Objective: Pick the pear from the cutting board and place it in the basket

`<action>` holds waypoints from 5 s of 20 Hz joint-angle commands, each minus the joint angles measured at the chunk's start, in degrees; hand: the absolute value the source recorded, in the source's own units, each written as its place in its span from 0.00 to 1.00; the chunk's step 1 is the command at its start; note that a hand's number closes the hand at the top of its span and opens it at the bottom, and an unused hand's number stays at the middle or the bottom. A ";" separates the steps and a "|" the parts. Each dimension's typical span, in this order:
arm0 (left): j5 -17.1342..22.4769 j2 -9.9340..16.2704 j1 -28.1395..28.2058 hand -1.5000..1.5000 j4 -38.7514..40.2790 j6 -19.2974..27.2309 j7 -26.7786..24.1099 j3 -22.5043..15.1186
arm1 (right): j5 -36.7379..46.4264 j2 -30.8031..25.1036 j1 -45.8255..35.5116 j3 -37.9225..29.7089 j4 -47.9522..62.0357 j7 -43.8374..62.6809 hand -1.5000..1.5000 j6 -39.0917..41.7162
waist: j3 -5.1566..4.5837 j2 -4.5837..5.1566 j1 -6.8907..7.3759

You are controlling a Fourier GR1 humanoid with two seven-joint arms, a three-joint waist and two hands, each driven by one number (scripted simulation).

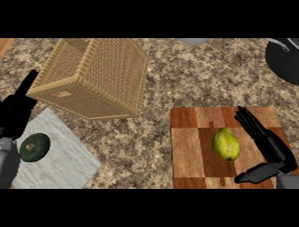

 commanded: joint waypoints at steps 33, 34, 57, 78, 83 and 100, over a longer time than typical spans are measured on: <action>-2.85 -2.86 -1.96 0.50 0.21 -4.36 1.92 -1.68 | 50.73 14.73 -6.01 36.02 -7.63 33.95 1.00 -21.46 | -1.28 -0.29 6.02; -2.56 -3.09 -2.01 0.50 0.30 -4.30 1.65 -1.48 | 50.70 14.78 -4.97 38.26 -7.96 35.40 1.00 -22.40 | -1.04 -0.19 6.13; -3.46 -5.34 -4.44 0.50 2.63 -4.03 2.62 -3.76 | 57.95 15.08 -25.29 61.41 -22.84 79.95 1.00 -38.67 | -0.73 -0.63 7.59; -4.35 -6.97 -8.61 0.50 4.28 -4.43 2.94 -5.95 | 58.32 15.04 -59.69 52.00 -6.34 101.84 1.00 -31.97 | -0.87 1.00 11.52; -4.43 -6.23 -10.25 0.50 5.15 -4.70 2.76 -5.41 | 54.59 15.04 -67.22 50.81 -1.13 103.33 1.00 -29.94 | -0.89 1.18 11.91; -4.68 -6.17 -7.94 0.50 5.42 -4.45 0.49 -4.79 | 49.74 15.03 -75.20 50.30 13.87 106.57 0.00 -40.52 | -0.63 1.59 10.11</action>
